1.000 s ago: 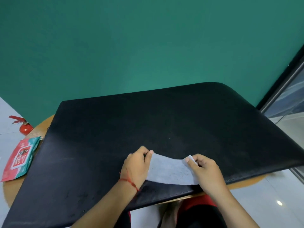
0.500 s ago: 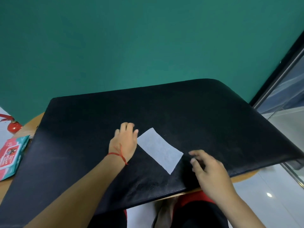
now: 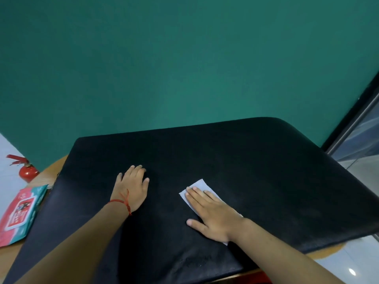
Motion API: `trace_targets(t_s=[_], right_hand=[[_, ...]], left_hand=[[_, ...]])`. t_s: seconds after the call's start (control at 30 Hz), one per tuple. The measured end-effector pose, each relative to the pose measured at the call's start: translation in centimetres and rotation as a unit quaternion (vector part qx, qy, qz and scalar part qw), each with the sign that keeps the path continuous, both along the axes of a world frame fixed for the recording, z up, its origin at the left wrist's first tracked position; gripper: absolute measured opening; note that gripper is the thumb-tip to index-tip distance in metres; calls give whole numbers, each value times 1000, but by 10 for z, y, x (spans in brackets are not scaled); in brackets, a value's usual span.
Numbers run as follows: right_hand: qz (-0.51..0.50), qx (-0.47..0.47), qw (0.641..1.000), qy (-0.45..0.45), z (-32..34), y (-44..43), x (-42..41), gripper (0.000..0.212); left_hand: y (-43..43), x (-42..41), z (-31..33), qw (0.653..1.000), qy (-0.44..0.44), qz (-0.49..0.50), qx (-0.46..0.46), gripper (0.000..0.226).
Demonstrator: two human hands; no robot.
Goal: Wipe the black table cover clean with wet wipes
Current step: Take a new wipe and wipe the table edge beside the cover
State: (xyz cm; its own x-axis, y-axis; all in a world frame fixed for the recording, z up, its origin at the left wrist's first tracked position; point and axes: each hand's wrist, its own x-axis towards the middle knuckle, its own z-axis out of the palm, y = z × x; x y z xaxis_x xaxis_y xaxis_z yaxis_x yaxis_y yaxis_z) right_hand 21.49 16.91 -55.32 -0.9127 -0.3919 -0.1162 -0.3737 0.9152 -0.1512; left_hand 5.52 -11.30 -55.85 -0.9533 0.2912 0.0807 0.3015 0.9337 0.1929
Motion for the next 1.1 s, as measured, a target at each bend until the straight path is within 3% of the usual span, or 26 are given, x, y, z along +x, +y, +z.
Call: trace_targets(t_s=[0.37,0.5,0.67,0.87,1.1], right_hand=[[-90,-21,996,11,-13,-4,-39,86],[-109,-27,994,8,-13,1,-62,84],[-137,-38,990,0,-14,17,-98,81],[-176,-46,983,1,-15,51,-150,81],[-227,-37,973,4,-13,93,-232,83]], left_hand=[[-15,-13,-17,993,23,39,105,50],[-15,-20,-18,997,20,64,45,52],[-16,-49,-2,996,78,50,11,28],[-22,-72,-13,996,25,73,31,57],[-20,-74,-18,996,35,77,31,58]])
